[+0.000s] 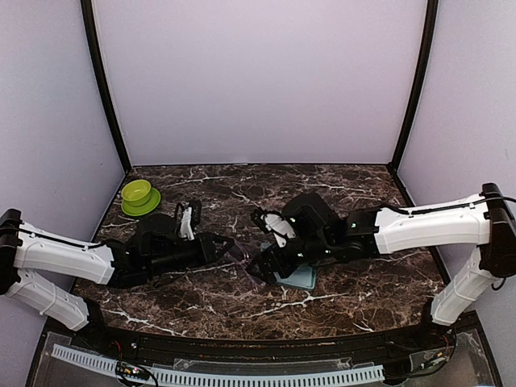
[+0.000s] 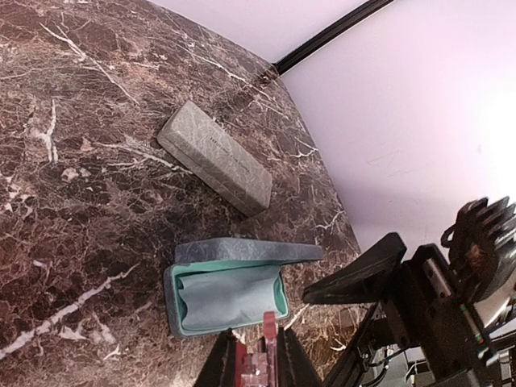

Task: Organize the sunglasses
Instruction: Pass from the left arm to the right

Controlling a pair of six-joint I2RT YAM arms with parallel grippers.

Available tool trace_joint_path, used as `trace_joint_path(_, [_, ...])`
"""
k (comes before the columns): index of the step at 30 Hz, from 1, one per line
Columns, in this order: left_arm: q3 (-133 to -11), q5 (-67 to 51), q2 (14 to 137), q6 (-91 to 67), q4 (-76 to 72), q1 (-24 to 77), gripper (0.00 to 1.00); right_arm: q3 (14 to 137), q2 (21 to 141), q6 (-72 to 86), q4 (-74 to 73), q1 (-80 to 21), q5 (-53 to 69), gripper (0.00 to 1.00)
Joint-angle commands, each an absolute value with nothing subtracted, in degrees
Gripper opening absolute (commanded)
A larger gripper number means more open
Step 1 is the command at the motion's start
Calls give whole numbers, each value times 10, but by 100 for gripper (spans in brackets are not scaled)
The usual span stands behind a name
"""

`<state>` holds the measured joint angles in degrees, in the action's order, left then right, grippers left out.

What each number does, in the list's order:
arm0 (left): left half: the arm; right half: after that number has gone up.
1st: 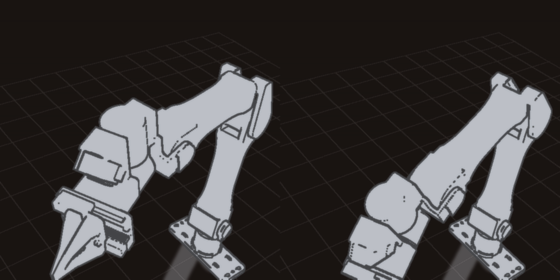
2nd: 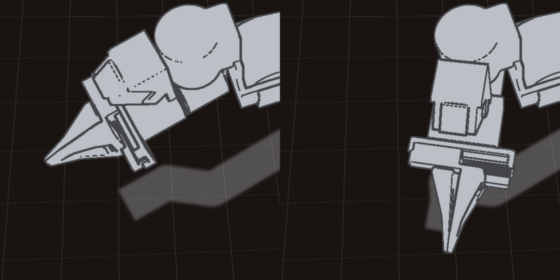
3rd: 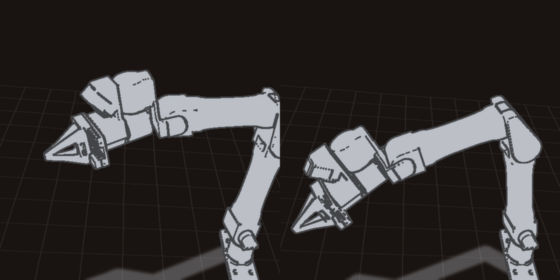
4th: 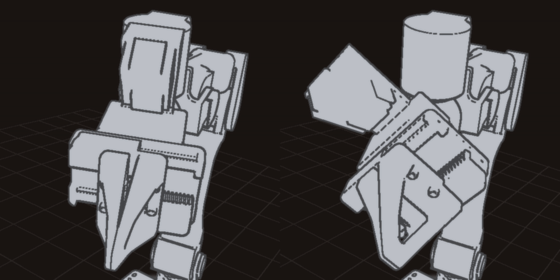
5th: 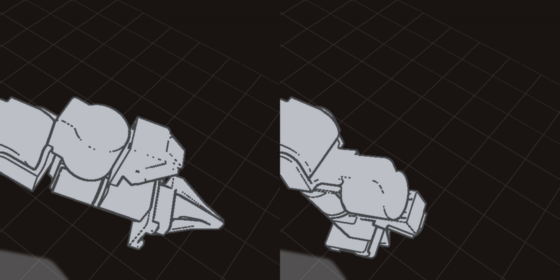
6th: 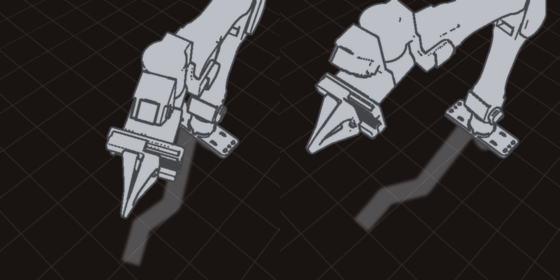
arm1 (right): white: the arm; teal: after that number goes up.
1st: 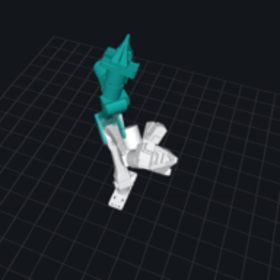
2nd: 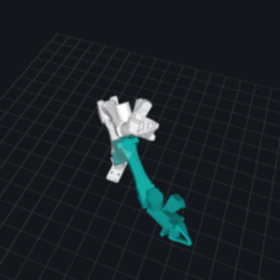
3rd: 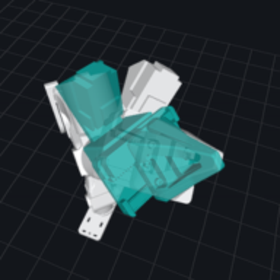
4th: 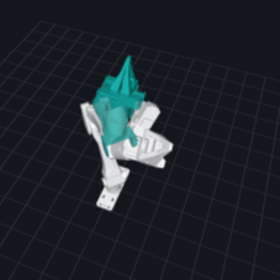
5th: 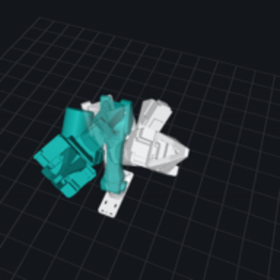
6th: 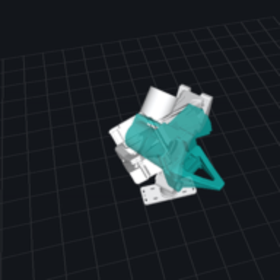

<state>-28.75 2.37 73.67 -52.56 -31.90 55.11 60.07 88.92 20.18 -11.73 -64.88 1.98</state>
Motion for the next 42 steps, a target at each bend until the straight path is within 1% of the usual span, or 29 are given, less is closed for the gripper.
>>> trace_joint_path(1, [-278, 6, 747, -561, -381, 548, 15, 635, 932, 160, -172, -670, -14, 91])
trace_joint_path(5, [-274, -1, 758, -577, -401, 548, 15, 656, 960, 152, -197, -681, -32, 91])
trace_joint_path(7, [-274, -4, 761, -579, -404, 548, 14, 657, 969, 150, -206, -686, -47, 90])
trace_joint_path(9, [-274, -5, 761, -580, -405, 548, 15, 673, 973, 150, -210, -689, -53, 86])
trace_joint_path(21, [-272, -6, 759, -580, -405, 548, 15, 682, 974, 147, -219, -690, -64, 64])
trace_joint_path(27, [-272, -6, 759, -580, -403, 548, 14, 685, 971, 148, -223, -690, -73, 59])
trace_joint_path(33, [-270, -7, 759, -581, -404, 548, 16, 685, 973, 149, -229, -690, -80, 48])
trace_joint_path(36, [-270, -7, 759, -582, -403, 548, 22, 683, 972, 151, -237, -690, -83, 44])
trace_joint_path(40, [-279, -3, 753, -568, -370, 548, 43, 675, 967, 147, -263, -689, -94, 41])
trace_joint_path(42, [-282, 3, 746, -556, -353, 548, 49, 671, 964, 142, -284, -690, -103, 40])
